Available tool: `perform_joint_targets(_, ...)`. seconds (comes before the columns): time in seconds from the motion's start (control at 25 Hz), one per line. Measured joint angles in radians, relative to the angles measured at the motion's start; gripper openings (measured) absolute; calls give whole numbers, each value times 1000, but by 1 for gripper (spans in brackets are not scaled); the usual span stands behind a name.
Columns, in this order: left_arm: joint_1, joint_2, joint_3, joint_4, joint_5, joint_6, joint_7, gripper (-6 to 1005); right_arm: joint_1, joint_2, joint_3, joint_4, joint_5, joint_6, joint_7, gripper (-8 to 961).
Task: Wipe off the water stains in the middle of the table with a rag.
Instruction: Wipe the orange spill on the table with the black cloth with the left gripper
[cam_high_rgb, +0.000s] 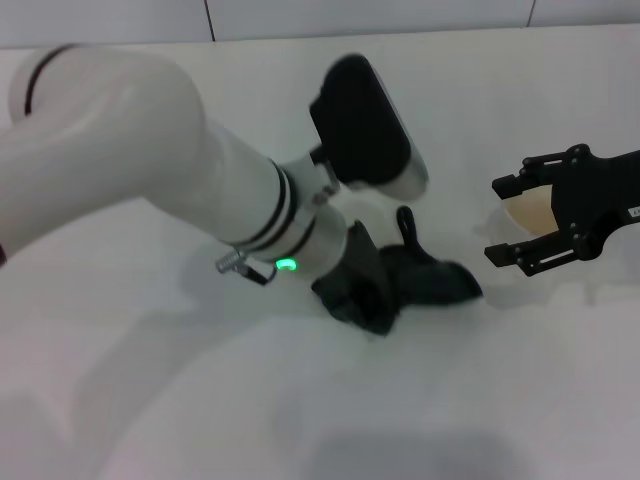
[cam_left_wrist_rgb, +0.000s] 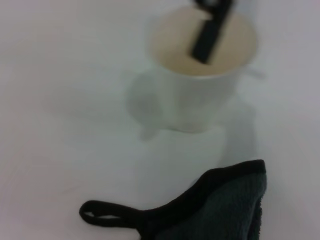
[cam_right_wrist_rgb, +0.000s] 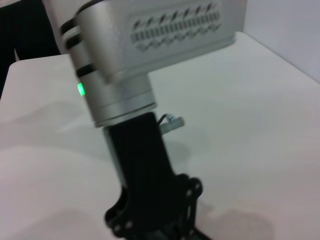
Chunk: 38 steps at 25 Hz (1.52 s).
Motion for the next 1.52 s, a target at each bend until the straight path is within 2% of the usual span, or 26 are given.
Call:
perform_joint_targets(0.16, 30, -1, 46, 38, 8, -8, -7, 111, 4, -1, 0, 0, 0, 0, 0, 838)
perform_joint_targets(0.32, 37, 0, 36, 23, 33, -32, -18, 111, 6, -1, 0, 0, 0, 0, -1, 838)
perform_joint_targets(0.72, 45, 3, -82, -46, 146, -102, -24, 110, 8, -1, -12, 2, 0, 4, -9, 838)
perform_joint_targets(0.92, 55, 2, -123, -57, 144, -102, 28, 109, 8, 0, -12, 2, 0, 3, -10, 838)
perform_joint_targets(1.12, 54, 1, -59, -39, 86, -87, 52, 109, 5, 0, -12, 0, 0, 2, -9, 839)
perform_joint_targets(1.2, 58, 1, -5, -2, 53, -66, 55, 108, 4, 0, -12, 0, 0, 1, -6, 839)
perform_joint_targets(1.4, 105, 1, 57, 112, 27, -20, 56, 108, 6, 1, -12, -2, 1, 0, -3, 839)
perform_joint_targets(1.52, 127, 1, 70, 142, 40, -15, 54, 107, 6, 2, -12, -4, 2, 0, -3, 839)
